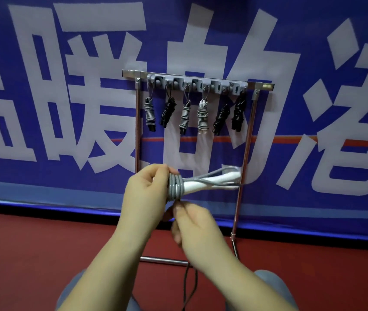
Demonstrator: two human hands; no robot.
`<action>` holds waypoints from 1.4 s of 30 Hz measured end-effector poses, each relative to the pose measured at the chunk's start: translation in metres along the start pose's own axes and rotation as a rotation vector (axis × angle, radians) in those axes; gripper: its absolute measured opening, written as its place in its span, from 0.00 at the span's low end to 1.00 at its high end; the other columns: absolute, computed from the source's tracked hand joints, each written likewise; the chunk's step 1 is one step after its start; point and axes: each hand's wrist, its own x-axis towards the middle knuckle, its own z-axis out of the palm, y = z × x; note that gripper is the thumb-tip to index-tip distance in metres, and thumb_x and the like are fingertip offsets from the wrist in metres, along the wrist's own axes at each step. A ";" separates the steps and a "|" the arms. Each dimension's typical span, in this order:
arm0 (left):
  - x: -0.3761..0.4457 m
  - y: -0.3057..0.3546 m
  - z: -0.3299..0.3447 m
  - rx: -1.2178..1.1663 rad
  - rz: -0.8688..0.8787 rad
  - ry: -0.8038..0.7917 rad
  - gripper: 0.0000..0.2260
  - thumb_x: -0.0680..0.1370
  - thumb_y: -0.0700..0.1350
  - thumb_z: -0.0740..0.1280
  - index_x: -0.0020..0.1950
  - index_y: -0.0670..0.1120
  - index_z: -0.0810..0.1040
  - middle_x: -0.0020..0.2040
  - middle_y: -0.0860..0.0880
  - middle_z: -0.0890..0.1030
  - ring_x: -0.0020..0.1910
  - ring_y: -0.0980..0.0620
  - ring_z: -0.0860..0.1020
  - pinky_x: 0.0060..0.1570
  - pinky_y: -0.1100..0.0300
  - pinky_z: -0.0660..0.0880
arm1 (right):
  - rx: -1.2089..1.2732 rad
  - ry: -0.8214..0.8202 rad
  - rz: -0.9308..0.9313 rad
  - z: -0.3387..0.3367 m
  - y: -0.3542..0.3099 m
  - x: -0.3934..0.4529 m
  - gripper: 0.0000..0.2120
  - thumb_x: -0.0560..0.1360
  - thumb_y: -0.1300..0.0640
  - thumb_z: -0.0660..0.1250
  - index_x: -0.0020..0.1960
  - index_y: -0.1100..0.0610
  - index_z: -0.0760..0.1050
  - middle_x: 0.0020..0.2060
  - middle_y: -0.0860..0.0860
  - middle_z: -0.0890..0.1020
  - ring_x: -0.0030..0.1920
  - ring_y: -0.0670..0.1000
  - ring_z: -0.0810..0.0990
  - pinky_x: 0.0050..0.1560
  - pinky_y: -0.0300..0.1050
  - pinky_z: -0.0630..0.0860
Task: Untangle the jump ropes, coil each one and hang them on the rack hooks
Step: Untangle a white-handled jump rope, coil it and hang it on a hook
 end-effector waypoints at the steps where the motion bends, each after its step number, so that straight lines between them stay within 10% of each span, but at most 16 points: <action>1: 0.001 -0.002 0.000 0.093 0.037 0.028 0.13 0.77 0.43 0.61 0.33 0.50 0.79 0.26 0.55 0.75 0.25 0.59 0.68 0.27 0.64 0.66 | -0.052 -0.038 -0.008 -0.004 -0.001 -0.002 0.18 0.80 0.56 0.56 0.31 0.55 0.66 0.22 0.47 0.69 0.25 0.45 0.65 0.33 0.45 0.62; 6: 0.004 -0.008 -0.005 0.357 0.084 0.072 0.12 0.78 0.48 0.60 0.36 0.52 0.77 0.28 0.52 0.77 0.29 0.53 0.72 0.30 0.57 0.67 | -0.338 -0.054 -0.160 -0.029 -0.004 -0.003 0.15 0.76 0.51 0.63 0.37 0.61 0.72 0.28 0.58 0.74 0.30 0.54 0.68 0.34 0.51 0.68; 14: 0.020 0.005 -0.009 0.707 0.115 -0.216 0.12 0.79 0.51 0.59 0.40 0.50 0.77 0.29 0.50 0.74 0.30 0.53 0.71 0.30 0.57 0.65 | -0.593 0.068 -0.336 -0.059 -0.016 0.007 0.10 0.68 0.46 0.72 0.41 0.52 0.78 0.31 0.44 0.76 0.35 0.46 0.74 0.37 0.45 0.72; 17: 0.028 0.006 -0.022 0.555 0.081 -0.498 0.13 0.78 0.53 0.62 0.39 0.48 0.80 0.35 0.41 0.78 0.33 0.53 0.72 0.38 0.52 0.72 | -0.583 0.103 -0.307 -0.066 -0.018 0.010 0.20 0.59 0.34 0.71 0.39 0.50 0.77 0.33 0.43 0.78 0.36 0.43 0.75 0.36 0.42 0.73; 22: 0.016 0.014 -0.030 0.112 0.056 -0.722 0.10 0.75 0.50 0.67 0.36 0.49 0.81 0.33 0.48 0.77 0.32 0.51 0.73 0.34 0.61 0.70 | -0.198 -0.301 -0.075 -0.068 -0.032 0.012 0.24 0.60 0.36 0.64 0.28 0.58 0.75 0.22 0.49 0.70 0.24 0.46 0.66 0.27 0.38 0.65; 29: 0.004 0.009 -0.003 -0.303 -0.172 -0.412 0.18 0.78 0.44 0.59 0.29 0.48 0.77 0.27 0.43 0.62 0.19 0.56 0.56 0.22 0.68 0.52 | 0.414 0.021 0.102 -0.026 -0.013 0.014 0.20 0.79 0.51 0.58 0.30 0.57 0.71 0.19 0.48 0.66 0.18 0.43 0.62 0.21 0.35 0.59; 32: 0.006 0.004 0.005 -0.262 -0.283 -0.211 0.17 0.78 0.44 0.60 0.28 0.48 0.76 0.20 0.50 0.63 0.18 0.56 0.58 0.23 0.66 0.53 | 0.192 0.136 0.108 -0.010 -0.008 0.013 0.21 0.81 0.53 0.53 0.30 0.55 0.66 0.17 0.46 0.67 0.18 0.41 0.64 0.26 0.38 0.62; 37: 0.023 -0.009 -0.012 0.129 0.053 0.114 0.13 0.79 0.47 0.60 0.36 0.49 0.78 0.26 0.55 0.74 0.27 0.57 0.69 0.30 0.61 0.67 | -0.260 -0.037 -0.118 -0.020 -0.011 -0.001 0.16 0.79 0.51 0.58 0.35 0.53 0.75 0.20 0.45 0.72 0.25 0.43 0.69 0.32 0.43 0.65; 42: 0.028 -0.014 -0.015 0.528 0.053 -0.042 0.14 0.79 0.52 0.60 0.41 0.47 0.79 0.35 0.46 0.78 0.36 0.46 0.74 0.36 0.53 0.69 | -0.543 0.040 -0.339 -0.052 -0.026 0.003 0.11 0.73 0.48 0.68 0.39 0.56 0.78 0.26 0.49 0.74 0.29 0.48 0.70 0.32 0.45 0.67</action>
